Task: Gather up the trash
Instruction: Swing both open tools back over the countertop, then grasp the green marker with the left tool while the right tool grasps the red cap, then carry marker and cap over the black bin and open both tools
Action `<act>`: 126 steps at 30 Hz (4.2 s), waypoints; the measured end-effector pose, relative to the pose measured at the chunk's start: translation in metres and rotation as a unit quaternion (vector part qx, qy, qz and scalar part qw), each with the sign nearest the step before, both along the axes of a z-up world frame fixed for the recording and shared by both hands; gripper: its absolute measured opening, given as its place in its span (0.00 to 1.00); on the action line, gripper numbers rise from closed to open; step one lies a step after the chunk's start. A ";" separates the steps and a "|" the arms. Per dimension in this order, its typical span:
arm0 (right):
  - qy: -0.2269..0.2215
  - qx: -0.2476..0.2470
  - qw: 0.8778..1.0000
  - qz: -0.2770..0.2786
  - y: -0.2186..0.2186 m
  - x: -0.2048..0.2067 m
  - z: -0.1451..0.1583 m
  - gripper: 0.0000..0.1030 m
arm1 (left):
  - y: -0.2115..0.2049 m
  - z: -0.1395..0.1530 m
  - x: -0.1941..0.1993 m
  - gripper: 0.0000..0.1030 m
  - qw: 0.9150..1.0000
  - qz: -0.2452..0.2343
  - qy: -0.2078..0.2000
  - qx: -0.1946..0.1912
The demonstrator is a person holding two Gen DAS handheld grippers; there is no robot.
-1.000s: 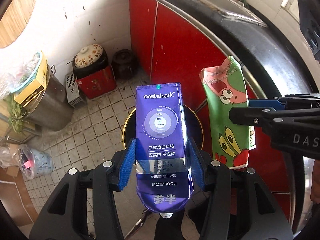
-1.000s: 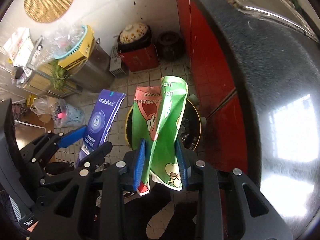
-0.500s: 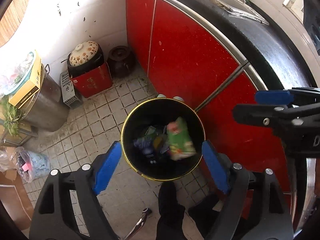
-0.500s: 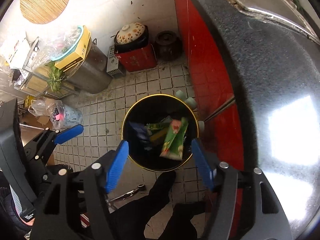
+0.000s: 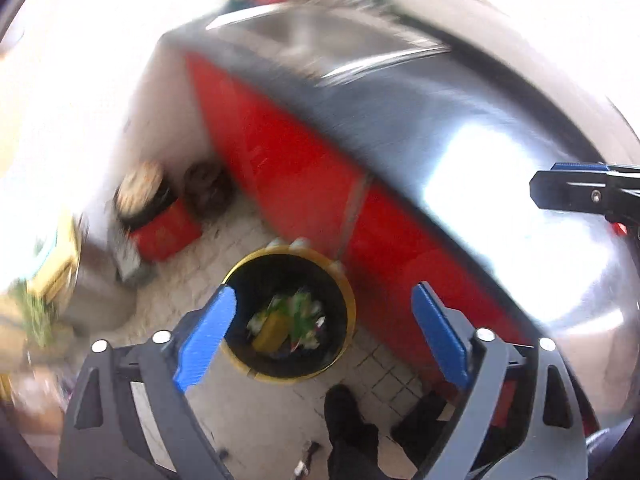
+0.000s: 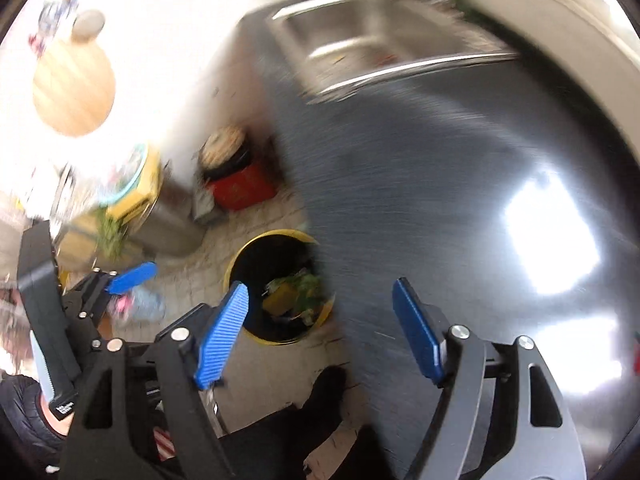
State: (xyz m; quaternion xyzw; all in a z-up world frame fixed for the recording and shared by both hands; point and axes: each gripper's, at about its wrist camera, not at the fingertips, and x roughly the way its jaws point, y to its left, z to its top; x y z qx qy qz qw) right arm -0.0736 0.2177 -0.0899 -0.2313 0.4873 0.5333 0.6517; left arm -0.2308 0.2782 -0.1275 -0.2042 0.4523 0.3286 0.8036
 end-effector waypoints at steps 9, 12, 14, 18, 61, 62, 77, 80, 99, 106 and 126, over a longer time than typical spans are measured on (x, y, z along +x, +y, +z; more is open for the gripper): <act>-0.059 0.038 0.974 -0.215 -0.192 0.120 0.054 0.75 | -0.129 0.053 0.156 0.89 0.968 -0.243 -0.044 0.044; -0.075 0.041 0.956 -0.282 -0.264 0.147 0.060 0.75 | -0.183 0.060 0.203 0.89 0.947 -0.314 -0.057 0.040; -0.078 0.041 0.944 -0.318 -0.305 0.158 0.062 0.75 | -0.208 0.061 0.221 0.89 0.936 -0.345 -0.058 0.041; -0.073 0.038 0.926 -0.368 -0.374 0.170 0.055 0.75 | -0.252 0.058 0.251 0.89 0.913 -0.400 -0.054 0.050; -0.056 -0.022 0.969 -0.240 -0.323 0.353 -0.093 0.48 | -0.283 -0.053 0.482 0.66 0.822 -0.567 -0.032 0.038; -0.056 -0.022 0.968 -0.243 -0.325 0.354 -0.093 0.48 | -0.286 -0.053 0.484 0.61 0.822 -0.568 -0.034 0.039; -0.066 -0.007 0.946 -0.317 -0.376 0.304 -0.053 0.48 | -0.311 -0.042 0.420 0.12 0.844 -0.535 -0.001 0.028; -0.065 -0.004 0.945 -0.321 -0.384 0.274 -0.048 0.48 | -0.308 -0.039 0.386 0.12 0.855 -0.517 0.001 0.024; -0.068 0.001 0.960 -0.273 -0.376 0.154 -0.032 0.48 | -0.270 -0.004 0.257 0.12 0.905 -0.422 -0.025 0.040; -0.076 0.032 0.985 -0.154 -0.280 0.127 -0.012 0.48 | -0.195 0.021 0.192 0.12 0.949 -0.309 -0.033 0.062; 0.002 0.047 0.974 0.220 0.013 -0.117 -0.016 0.48 | -0.020 -0.012 -0.086 0.12 0.997 0.065 0.015 0.023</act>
